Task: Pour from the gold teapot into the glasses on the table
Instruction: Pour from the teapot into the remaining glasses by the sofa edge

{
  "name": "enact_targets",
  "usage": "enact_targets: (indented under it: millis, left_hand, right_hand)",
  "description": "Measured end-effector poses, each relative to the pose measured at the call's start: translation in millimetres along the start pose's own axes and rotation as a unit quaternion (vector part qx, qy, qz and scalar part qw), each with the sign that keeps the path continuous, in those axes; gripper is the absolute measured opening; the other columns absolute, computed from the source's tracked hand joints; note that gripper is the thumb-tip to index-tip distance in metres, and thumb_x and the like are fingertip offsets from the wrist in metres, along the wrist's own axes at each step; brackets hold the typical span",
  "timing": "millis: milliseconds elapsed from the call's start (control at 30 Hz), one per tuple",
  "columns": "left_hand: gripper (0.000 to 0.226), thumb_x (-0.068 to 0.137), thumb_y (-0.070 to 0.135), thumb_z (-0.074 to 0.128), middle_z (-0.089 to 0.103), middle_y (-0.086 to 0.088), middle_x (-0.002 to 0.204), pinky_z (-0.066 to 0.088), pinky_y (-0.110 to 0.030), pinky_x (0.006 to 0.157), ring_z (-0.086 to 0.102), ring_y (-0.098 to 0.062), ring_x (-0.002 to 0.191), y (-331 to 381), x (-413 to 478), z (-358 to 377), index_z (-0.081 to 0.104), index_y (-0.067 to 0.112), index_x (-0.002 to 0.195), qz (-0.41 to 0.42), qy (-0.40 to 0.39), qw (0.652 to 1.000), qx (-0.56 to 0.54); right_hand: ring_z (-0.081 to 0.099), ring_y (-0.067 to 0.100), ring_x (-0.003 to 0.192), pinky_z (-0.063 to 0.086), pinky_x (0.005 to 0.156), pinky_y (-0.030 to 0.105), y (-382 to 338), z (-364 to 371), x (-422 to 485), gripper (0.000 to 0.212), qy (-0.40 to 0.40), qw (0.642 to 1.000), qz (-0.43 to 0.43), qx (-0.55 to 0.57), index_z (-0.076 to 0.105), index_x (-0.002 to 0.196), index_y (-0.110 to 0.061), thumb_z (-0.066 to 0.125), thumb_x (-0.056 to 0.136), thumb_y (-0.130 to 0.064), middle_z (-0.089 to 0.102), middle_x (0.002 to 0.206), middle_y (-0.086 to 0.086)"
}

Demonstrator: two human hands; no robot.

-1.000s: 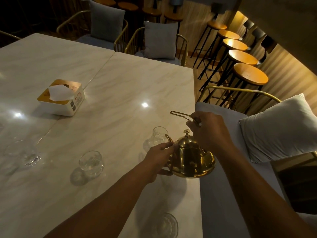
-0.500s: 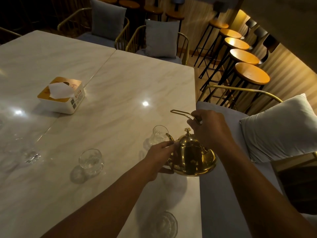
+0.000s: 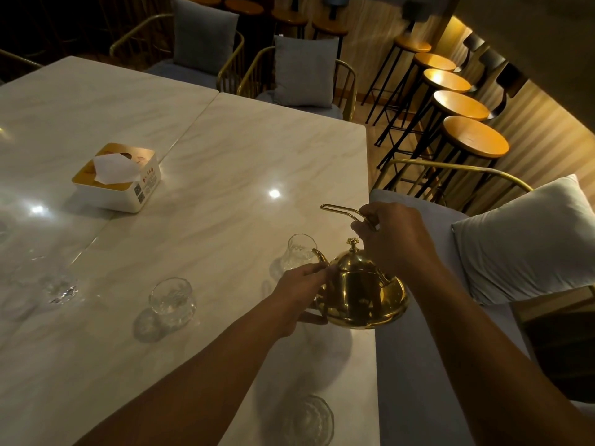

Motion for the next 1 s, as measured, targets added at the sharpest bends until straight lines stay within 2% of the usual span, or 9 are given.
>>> enact_targets:
  millis: [200, 433, 567, 733, 833, 900, 1000]
  left_hand:
    - [0.040, 0.086, 0.045, 0.065, 0.067, -0.007, 0.102, 0.061, -0.045, 0.076, 0.068, -0.030, 0.093, 0, 0, 1, 0.063, 0.028, 0.122, -0.001, 0.001, 1.000, 0.001]
    - [0.035, 0.086, 0.045, 0.065, 0.068, -0.005, 0.099, 0.061, -0.046, 0.077, 0.068, -0.029, 0.092, 0, 0, -1, 0.064, 0.029, 0.117, -0.003, 0.005, 1.000, 0.002]
    - [0.031, 0.086, 0.045, 0.066, 0.068, -0.008, 0.099, 0.062, -0.045, 0.075, 0.069, -0.029, 0.090, 0, -1, -2, 0.066, 0.030, 0.114, -0.003, 0.003, 1.000, -0.003]
    - [0.036, 0.085, 0.046, 0.066, 0.068, -0.006, 0.101, 0.061, -0.047, 0.078, 0.068, -0.029, 0.093, 2, -2, -2, 0.064, 0.030, 0.117, 0.000, 0.004, 1.000, 0.006]
    - [0.038, 0.084, 0.046, 0.066, 0.068, -0.005, 0.101, 0.060, -0.050, 0.080, 0.067, -0.029, 0.094, 2, -2, -3, 0.064, 0.030, 0.118, 0.000, 0.003, 1.000, 0.013]
    - [0.037, 0.085, 0.045, 0.067, 0.067, -0.004, 0.101, 0.059, -0.051, 0.083, 0.066, -0.027, 0.096, 2, -1, -4, 0.064, 0.030, 0.118, 0.003, 0.003, 1.000, 0.019]
    - [0.039, 0.083, 0.047, 0.068, 0.066, 0.004, 0.097, 0.058, -0.050, 0.086, 0.064, -0.023, 0.097, 1, 1, -8, 0.063, 0.033, 0.119, 0.009, 0.010, 0.999, 0.036]
  right_hand:
    - [0.069, 0.021, 0.088, 0.056, 0.075, 0.032, 0, 0, 0, 0.036, 0.001, 1.000, -0.002, 0.000, 0.063, 0.130, -0.011, 0.064, 0.097, -0.025, 0.073, 0.112, 0.011]
    - [0.069, 0.016, 0.078, 0.058, 0.072, 0.031, 0, 0, -1, 0.036, -0.002, 1.000, 0.007, 0.015, 0.063, 0.130, -0.012, 0.064, 0.097, -0.024, 0.073, 0.112, 0.010]
    - [0.069, 0.020, 0.087, 0.057, 0.077, 0.033, -4, -2, -1, 0.036, -0.001, 1.000, 0.000, 0.004, 0.063, 0.130, -0.011, 0.064, 0.097, -0.024, 0.072, 0.114, 0.011]
    - [0.058, 0.011, 0.080, 0.046, 0.069, 0.021, -4, -3, -4, 0.036, -0.001, 1.000, 0.011, 0.011, 0.063, 0.131, -0.011, 0.064, 0.097, -0.022, 0.072, 0.114, 0.010]
    - [0.058, 0.010, 0.082, 0.040, 0.062, 0.013, -2, -4, -7, 0.035, -0.005, 1.000, 0.021, 0.021, 0.063, 0.130, -0.010, 0.064, 0.097, -0.021, 0.072, 0.115, 0.010]
    - [0.065, 0.017, 0.092, 0.046, 0.071, 0.019, 1, -5, -10, 0.038, -0.006, 0.999, 0.035, 0.034, 0.062, 0.131, -0.012, 0.067, 0.095, -0.022, 0.071, 0.117, 0.009]
    - [0.066, 0.021, 0.103, 0.050, 0.080, 0.028, 9, -3, -17, 0.042, -0.024, 0.996, 0.059, 0.057, 0.061, 0.133, -0.014, 0.069, 0.093, -0.022, 0.070, 0.118, 0.007]
Point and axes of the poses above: each hand's wrist, its own x-axis towards the middle knuckle, its own z-axis out of the palm, y = z × x, the point moved 7 cm from there along x, towards the middle knuckle
